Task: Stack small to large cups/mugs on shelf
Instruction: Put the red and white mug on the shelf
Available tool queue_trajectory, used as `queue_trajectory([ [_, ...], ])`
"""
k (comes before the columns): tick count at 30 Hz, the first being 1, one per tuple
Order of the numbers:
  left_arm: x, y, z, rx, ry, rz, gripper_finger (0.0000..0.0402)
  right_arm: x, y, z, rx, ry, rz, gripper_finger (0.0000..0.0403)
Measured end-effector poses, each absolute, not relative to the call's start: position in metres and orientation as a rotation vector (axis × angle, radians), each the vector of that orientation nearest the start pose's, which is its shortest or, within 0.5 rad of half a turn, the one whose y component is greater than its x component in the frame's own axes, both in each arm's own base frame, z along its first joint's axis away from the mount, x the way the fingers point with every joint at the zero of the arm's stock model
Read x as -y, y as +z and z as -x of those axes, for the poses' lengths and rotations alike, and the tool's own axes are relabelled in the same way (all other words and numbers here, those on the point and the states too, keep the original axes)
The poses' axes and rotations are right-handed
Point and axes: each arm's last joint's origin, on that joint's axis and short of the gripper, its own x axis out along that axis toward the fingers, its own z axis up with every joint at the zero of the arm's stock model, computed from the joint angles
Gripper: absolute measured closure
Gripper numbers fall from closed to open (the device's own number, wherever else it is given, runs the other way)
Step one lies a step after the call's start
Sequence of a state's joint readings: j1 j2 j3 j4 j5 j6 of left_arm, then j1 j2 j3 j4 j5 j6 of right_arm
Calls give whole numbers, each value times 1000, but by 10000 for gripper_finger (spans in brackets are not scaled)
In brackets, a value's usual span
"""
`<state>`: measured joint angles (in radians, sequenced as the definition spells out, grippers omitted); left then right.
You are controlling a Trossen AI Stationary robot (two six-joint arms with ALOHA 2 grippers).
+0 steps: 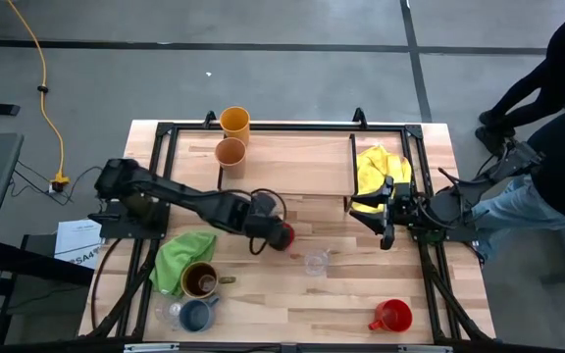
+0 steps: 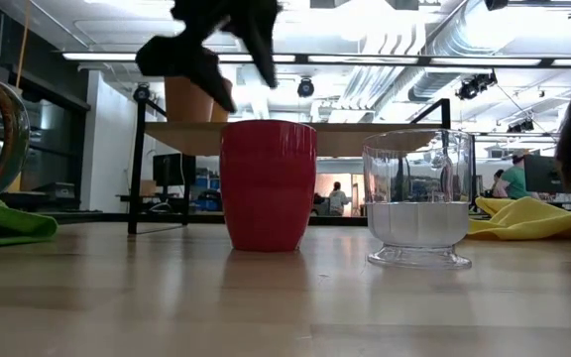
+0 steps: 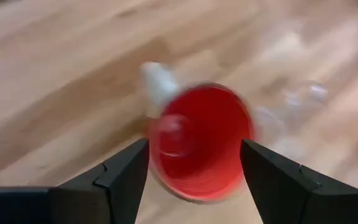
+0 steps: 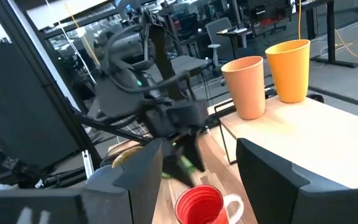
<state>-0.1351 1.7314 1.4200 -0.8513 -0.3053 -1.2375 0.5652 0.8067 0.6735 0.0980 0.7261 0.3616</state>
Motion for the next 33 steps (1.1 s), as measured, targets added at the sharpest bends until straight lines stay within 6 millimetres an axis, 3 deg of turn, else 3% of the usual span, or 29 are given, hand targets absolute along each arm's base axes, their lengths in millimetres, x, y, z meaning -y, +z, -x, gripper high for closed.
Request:
queue_trajectory([
  [5, 27, 244, -348, -940, 918, 829, 160, -79, 317, -160, -5, -164, -339, 206],
  [15, 28, 224, -366, -955, 862, 880, 160, -79, 316, -161, -14, -166, -325, 206],
  [25, 30, 210, -370, -1003, 874, 843, 162, -79, 315, -161, -21, -168, -320, 206],
  [29, 30, 205, -372, -1006, 888, 861, 191, -79, 315, -161, -21, -168, -319, 206],
  [33, 30, 205, -372, -1004, 887, 862, 258, -79, 315, -161, -25, -169, -317, 206],
])
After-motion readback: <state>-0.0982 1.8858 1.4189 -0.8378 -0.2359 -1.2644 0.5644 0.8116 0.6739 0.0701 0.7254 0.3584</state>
